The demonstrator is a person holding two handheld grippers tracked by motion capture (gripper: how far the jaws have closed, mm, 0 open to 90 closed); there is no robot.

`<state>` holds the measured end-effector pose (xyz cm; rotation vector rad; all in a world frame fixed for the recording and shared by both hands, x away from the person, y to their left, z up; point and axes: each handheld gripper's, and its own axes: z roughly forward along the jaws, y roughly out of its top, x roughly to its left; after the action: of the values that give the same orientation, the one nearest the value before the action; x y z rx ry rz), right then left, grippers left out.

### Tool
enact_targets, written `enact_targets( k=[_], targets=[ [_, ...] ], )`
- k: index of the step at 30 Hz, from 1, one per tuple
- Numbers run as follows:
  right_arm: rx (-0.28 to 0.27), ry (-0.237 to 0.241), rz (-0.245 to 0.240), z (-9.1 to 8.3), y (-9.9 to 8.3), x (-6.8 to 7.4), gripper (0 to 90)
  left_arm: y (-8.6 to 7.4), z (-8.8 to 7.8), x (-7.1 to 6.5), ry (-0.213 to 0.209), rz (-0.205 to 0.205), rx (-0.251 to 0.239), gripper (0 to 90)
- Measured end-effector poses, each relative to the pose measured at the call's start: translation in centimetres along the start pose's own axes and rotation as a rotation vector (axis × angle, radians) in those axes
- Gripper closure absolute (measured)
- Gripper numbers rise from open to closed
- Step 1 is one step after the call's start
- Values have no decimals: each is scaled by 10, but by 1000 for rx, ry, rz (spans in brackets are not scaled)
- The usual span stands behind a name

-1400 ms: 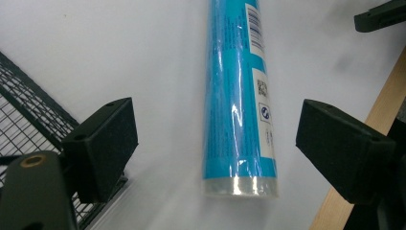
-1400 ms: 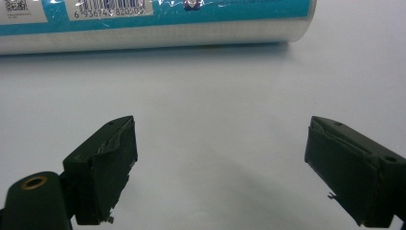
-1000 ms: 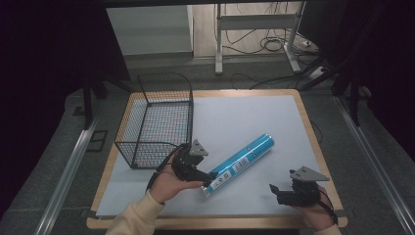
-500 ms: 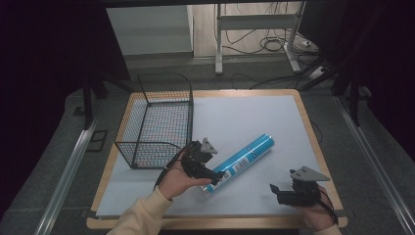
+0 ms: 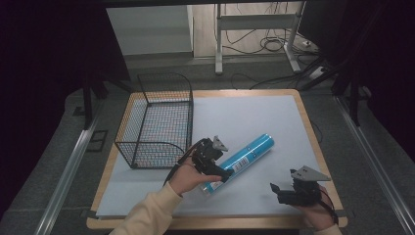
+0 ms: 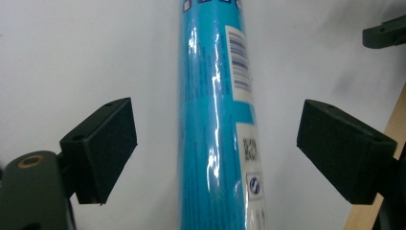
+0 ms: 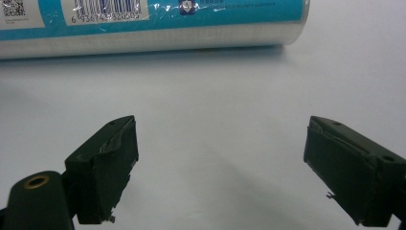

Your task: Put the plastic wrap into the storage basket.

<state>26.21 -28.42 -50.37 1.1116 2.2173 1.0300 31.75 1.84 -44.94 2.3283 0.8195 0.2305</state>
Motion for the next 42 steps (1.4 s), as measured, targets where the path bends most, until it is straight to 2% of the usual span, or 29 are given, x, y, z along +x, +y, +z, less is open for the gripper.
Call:
enact_targets(
  k=[11, 18, 23, 27, 29, 30, 39, 42],
  targets=[
    [1, 4, 2, 0, -1, -1, 118, 17, 16, -5, -5, -3, 29, 137],
    [4, 5, 0, -1, 0, 0, 117, 23, 27, -7, -5, 8, 66, 135],
    [6, 8, 3, 0, 0, 0, 118, 31, 36, -8, -6, 10, 104, 144],
    [5, 9, 5, 0, 0, 0, 118, 38, 48, -6, 7, 9, 156, 149],
    [4, 10, 6, 0, 0, -1, 118, 39, 51, -6, 10, -3, 157, 149],
    [4, 11, 7, 0, 0, -1, 118, 42, 56, -6, 8, -4, 175, 149],
    [3, 10, 6, -1, 0, -1, 118, 50, 72, -6, 10, -10, 235, 155],
    [3, 7, 5, -1, 0, -2, 118, 52, 80, -6, 11, -25, 255, 162]
  ],
)
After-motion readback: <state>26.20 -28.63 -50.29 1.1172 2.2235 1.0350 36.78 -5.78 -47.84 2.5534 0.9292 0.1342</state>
